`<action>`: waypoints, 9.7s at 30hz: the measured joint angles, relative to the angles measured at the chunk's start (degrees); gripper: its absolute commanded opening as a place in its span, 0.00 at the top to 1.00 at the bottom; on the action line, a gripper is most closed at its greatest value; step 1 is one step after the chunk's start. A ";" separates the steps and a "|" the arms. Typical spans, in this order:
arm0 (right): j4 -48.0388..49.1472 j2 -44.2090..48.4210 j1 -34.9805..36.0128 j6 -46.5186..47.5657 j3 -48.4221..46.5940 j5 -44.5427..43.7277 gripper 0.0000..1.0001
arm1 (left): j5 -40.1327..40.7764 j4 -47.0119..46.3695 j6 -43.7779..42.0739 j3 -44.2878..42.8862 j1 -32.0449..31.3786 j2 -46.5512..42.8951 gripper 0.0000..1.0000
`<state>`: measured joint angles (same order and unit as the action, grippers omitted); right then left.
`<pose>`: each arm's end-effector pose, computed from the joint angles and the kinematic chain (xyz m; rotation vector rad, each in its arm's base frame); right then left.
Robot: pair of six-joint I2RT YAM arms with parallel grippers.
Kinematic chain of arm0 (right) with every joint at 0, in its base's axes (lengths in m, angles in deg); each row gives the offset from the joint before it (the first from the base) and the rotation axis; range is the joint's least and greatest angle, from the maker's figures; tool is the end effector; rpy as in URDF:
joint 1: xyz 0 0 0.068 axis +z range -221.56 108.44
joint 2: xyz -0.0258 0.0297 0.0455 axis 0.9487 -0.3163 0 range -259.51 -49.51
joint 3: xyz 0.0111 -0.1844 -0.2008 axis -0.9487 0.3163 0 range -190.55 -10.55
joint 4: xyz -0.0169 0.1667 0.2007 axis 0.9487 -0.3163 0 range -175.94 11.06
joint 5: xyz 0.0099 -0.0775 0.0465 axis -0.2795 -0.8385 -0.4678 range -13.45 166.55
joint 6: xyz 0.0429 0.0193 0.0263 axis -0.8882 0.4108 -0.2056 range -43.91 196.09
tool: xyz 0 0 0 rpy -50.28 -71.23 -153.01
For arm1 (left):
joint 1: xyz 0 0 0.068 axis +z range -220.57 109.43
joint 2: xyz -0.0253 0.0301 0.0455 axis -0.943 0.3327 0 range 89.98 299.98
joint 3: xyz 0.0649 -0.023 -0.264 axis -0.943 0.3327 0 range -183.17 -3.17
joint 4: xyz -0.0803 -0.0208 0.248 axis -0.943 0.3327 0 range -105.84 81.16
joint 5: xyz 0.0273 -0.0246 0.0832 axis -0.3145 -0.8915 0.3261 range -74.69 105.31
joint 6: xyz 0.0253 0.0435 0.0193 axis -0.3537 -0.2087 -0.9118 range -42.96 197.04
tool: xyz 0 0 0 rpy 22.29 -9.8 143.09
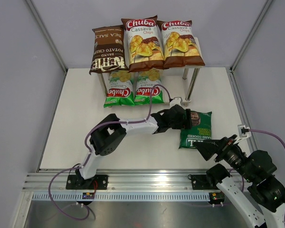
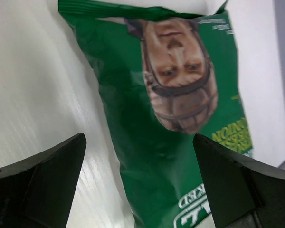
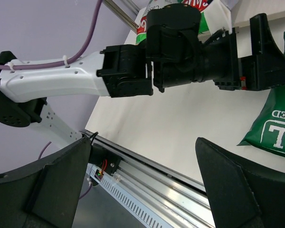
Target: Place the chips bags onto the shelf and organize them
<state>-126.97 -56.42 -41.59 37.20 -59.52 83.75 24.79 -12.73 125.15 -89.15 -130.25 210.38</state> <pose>0.0050 0.0080 0.3425 0.0378 1.7769 0.9959 0.2454 -0.4082 0.1857 0.1415 2.3478 -0.8210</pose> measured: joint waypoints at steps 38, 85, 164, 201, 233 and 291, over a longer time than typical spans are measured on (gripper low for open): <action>1.36 1.70 0.00 -0.70 6.38 1.62 0.01 | 19.82 -5.18 7.91 37.55 -12.48 -39.52 1.00; 87.71 -38.80 0.39 -29.00 33.83 18.75 0.23 | 26.93 -18.08 21.27 50.80 -4.79 -64.98 1.00; 29.81 -30.67 0.50 0.48 1.62 6.69 1.00 | 0.24 -44.85 -26.93 77.85 -13.53 -75.58 0.01; 28.22 -26.62 0.50 -10.38 -0.33 8.35 1.00 | 43.65 -76.30 -75.69 54.07 -28.83 -27.08 1.00; -1.31 -34.29 0.50 0.09 -7.23 1.79 0.27 | 54.62 -74.79 -109.83 40.26 -31.39 -16.48 1.00; 77.35 -62.07 -5.62 -25.97 11.82 -20.15 0.69 | 29.20 46.49 -17.49 31.43 -1.97 -81.18 0.01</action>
<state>-49.62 -118.50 -47.20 11.23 -47.70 63.60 53.99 33.76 107.67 -57.72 -132.21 129.21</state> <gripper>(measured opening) 0.450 0.988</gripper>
